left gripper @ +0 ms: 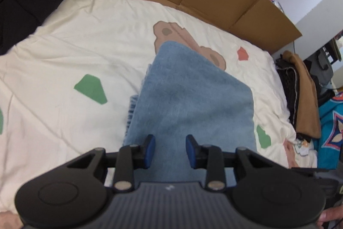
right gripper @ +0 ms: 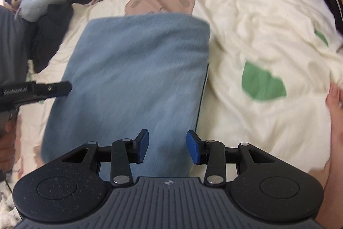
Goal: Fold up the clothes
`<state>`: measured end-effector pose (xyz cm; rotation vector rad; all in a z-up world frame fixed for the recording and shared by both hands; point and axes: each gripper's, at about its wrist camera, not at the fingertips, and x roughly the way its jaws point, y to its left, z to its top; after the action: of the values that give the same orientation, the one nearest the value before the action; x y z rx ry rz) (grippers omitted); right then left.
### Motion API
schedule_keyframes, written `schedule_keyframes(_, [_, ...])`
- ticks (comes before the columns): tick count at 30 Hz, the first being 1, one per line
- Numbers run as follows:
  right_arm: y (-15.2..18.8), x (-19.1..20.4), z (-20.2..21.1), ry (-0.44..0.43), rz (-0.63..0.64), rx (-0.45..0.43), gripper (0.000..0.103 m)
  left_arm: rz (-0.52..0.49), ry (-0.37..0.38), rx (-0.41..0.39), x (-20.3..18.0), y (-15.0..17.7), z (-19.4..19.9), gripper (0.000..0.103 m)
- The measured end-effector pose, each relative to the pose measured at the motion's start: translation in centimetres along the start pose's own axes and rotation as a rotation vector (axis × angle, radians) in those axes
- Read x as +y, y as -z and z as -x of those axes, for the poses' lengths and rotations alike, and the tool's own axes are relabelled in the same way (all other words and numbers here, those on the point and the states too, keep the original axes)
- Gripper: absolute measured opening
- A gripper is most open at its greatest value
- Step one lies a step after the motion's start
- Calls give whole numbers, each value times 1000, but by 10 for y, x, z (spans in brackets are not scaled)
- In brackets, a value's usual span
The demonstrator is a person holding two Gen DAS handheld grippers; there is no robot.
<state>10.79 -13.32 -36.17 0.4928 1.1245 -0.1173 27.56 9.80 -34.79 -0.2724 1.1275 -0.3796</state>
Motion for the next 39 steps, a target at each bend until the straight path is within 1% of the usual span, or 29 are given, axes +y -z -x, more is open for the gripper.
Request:
schedule_keyframes(2, [-12,-1,-7,20,15,-19,44,-7,5,-18,0,-3,-3,33])
schedule_keyframes(5, [-32,3,-22,28,55,-48,44,-3,23,-46,0,-8,-7,33])
schedule_keyframes(8, [-49,11,-35,34,118,-78,44,5,35,-74,0,-11,-12,33])
schedule_keyframes(11, [-63,14,-44,46,137,-102,45,12,36,-101,1,-13,-15,29])
schedule_keyframes(16, [-84,19,-52,55,156,-139,45,48,45,-131,6,-16,-16,29])
schedule_keyframes(21, [-98,22,-60,37,192,-138,45,36,32,-138,8,-21,-25,28])
schedule_keyframes(25, [-105,23,-71,26,207,-126,45,41,24,-141,13,-22,-31,23])
schedule_keyframes(28, [-108,25,-79,24,226,-113,46,63,23,-146,18,-21,-31,15])
schedule_keyframes(30, [-110,26,-83,20,236,-106,47,85,25,-147,21,-22,-29,14])
schedule_keyframes(33, [-116,29,-84,10,255,-70,51,71,7,-158,18,-26,-23,17])
schedule_keyframes(34, [-118,29,-84,2,260,-53,53,63,0,-163,16,-27,-20,23])
schedule_keyframes(35, [-120,29,-83,-5,264,-35,55,56,-6,-168,15,-28,-18,32])
schedule_keyframes(36, [-122,30,-82,-9,291,-18,55,48,-10,-176,14,-29,-16,38])
schedule_keyframes(37, [-124,31,-80,-13,317,-1,54,39,-26,-184,13,-29,-13,50])
schedule_keyframes(38, [-126,30,-75,-18,342,14,54,28,-50,-191,11,-29,-11,55])
schedule_keyframes(39, [-127,28,-71,-23,367,29,54,18,-63,-191,11,-28,-10,55])
